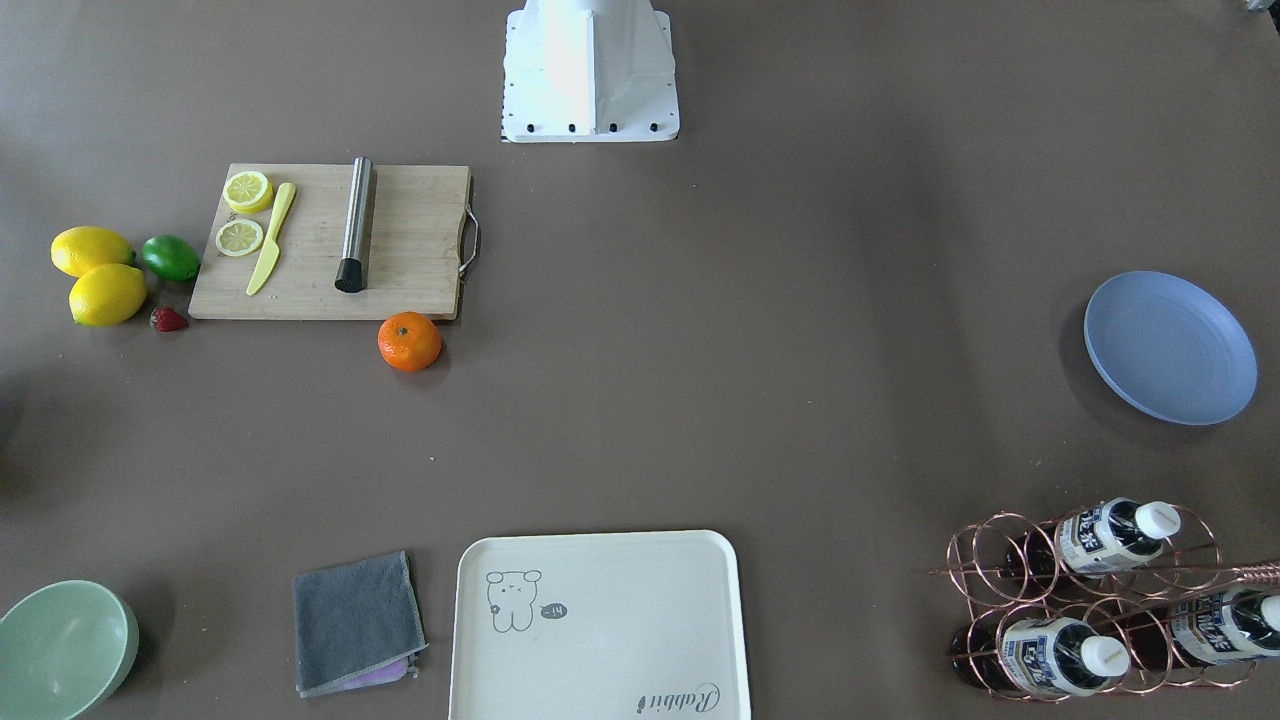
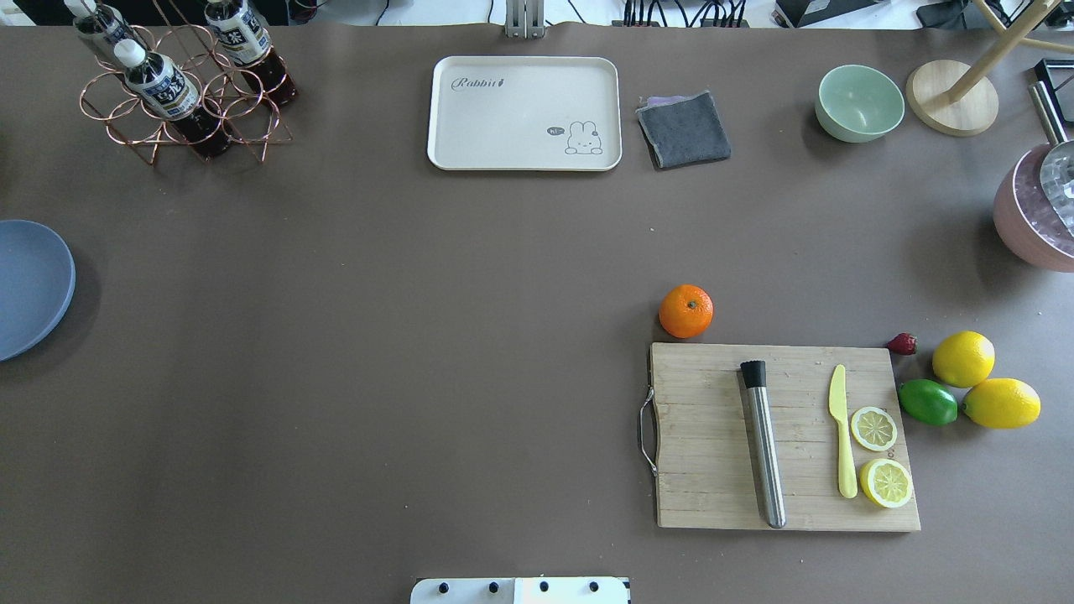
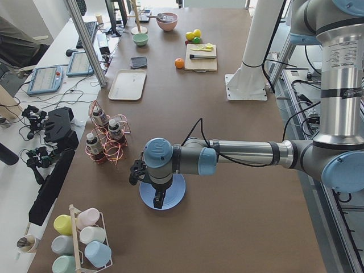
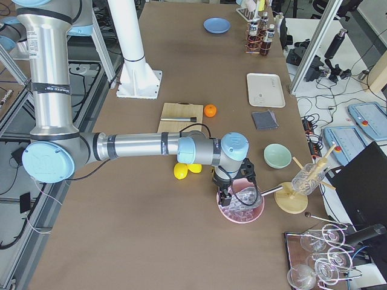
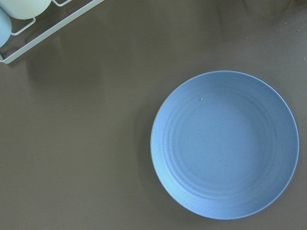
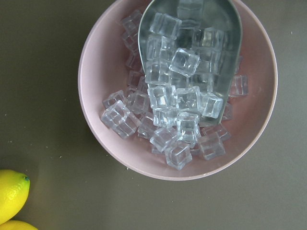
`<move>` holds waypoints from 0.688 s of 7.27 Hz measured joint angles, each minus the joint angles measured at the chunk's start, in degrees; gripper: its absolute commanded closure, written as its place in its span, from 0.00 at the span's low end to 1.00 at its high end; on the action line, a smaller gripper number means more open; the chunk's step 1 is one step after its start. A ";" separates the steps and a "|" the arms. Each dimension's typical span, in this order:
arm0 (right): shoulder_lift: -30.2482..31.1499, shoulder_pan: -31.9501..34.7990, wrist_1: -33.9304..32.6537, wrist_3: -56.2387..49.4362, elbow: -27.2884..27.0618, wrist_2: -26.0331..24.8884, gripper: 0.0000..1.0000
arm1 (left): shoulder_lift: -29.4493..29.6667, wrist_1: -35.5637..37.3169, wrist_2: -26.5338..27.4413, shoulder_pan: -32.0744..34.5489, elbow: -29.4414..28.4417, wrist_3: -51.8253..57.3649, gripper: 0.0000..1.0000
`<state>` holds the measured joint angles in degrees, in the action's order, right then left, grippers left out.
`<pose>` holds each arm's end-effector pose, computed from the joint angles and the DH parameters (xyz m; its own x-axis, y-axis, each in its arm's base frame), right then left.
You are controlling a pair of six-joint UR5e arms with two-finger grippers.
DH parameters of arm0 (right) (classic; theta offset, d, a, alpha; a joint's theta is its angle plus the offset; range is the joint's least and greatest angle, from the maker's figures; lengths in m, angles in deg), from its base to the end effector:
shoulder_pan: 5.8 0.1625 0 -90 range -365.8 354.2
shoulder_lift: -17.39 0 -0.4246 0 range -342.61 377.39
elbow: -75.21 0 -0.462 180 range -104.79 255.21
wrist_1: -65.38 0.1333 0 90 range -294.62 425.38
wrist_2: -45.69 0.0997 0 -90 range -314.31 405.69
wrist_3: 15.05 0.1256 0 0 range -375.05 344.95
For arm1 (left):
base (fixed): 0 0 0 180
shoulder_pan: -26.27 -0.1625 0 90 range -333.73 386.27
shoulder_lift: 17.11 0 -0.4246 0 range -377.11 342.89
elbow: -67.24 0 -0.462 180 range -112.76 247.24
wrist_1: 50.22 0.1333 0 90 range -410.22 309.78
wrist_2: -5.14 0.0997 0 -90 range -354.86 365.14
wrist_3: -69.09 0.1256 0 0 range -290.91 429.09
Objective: Pick orange to plate
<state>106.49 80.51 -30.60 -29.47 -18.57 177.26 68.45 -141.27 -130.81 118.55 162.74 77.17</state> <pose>0.0135 -0.5667 0.6456 0.7080 -0.2805 0.6481 0.2485 0.9580 0.1432 -0.0642 -0.5298 0.6609 0.6945 0.1391 -0.7059 -0.0584 0.9888 0.1374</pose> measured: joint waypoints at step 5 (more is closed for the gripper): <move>0.02 0.00 0.02 0.00 0.00 0.49 0.00 | -0.12 -0.05 -0.35 -0.14 -0.04 -0.14 0.02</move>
<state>106.51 80.51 -30.58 -29.47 -18.57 177.75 68.33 -141.32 -131.16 118.41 162.70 77.03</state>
